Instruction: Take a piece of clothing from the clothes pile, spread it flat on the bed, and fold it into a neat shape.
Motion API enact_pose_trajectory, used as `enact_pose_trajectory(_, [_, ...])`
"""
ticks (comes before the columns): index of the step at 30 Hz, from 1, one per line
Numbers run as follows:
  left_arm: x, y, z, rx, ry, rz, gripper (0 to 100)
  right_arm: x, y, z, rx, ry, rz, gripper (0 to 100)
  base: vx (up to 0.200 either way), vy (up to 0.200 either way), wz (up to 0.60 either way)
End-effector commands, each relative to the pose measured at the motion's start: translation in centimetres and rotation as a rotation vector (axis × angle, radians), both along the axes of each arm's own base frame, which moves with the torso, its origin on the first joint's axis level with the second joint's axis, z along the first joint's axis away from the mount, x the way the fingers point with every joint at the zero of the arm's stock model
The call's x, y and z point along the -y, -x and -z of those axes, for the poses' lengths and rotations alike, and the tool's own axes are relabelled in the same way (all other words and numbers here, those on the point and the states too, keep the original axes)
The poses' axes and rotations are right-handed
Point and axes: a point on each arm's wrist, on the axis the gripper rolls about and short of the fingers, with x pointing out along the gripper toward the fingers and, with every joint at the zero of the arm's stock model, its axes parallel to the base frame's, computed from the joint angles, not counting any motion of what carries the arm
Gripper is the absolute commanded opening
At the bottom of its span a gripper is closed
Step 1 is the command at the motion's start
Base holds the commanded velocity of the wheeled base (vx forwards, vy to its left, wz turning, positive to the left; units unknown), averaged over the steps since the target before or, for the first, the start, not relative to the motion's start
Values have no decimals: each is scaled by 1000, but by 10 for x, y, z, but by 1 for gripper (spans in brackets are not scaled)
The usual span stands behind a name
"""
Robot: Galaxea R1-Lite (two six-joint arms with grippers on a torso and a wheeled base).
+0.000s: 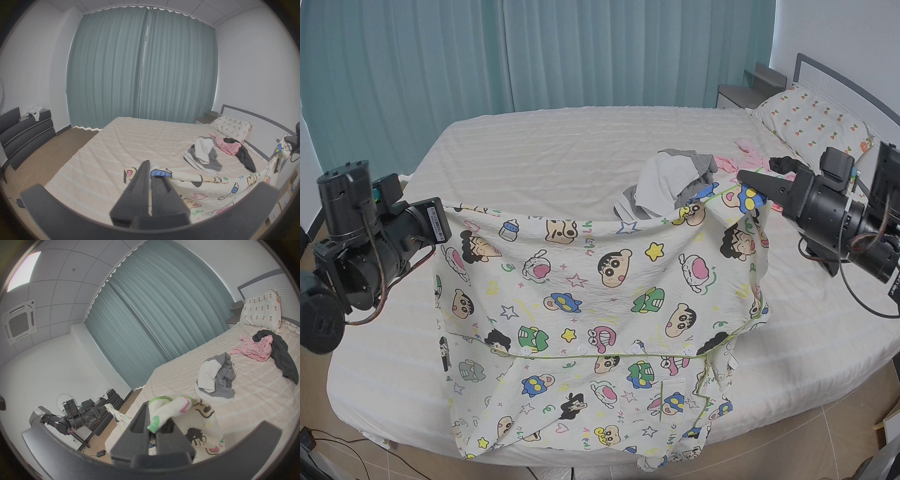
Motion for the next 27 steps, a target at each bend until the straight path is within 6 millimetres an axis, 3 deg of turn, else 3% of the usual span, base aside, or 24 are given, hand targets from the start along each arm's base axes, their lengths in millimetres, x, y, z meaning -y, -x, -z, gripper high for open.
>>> enact_pose_trajectory(1, [0,-44,21,-49,-12,-45,0,-8,-42,22,-61,27,48,0,200,0,0])
enact_pose_trajectory(6, [0,-68,37,-39,-11,-61,0,-15,-62,32,-88,32,56,0,200,0,0])
enact_pose_trajectory(10, [3,-89,53,-49,-13,-72,0,-23,-85,52,-127,55,68,0,200,0,0])
enact_pose_trajectory(14, [4,-94,62,-69,-18,-69,0,-26,-93,61,-139,59,82,0,200,0,0])
enact_pose_trajectory(15, [7,-105,79,-98,-25,-68,0,-31,-107,80,-147,64,96,0,200,0,0])
enact_pose_trajectory(17, [8,-110,86,-107,-28,-71,0,-33,-111,87,-148,68,102,0,0,0,0])
enact_pose_trajectory(18, [10,-119,100,-120,-32,-76,0,-36,-119,100,-151,71,117,0,0,0,0])
enact_pose_trajectory(27, [3,-148,133,-148,-33,-116,0,-44,-139,130,-180,84,152,0,0,0,0])
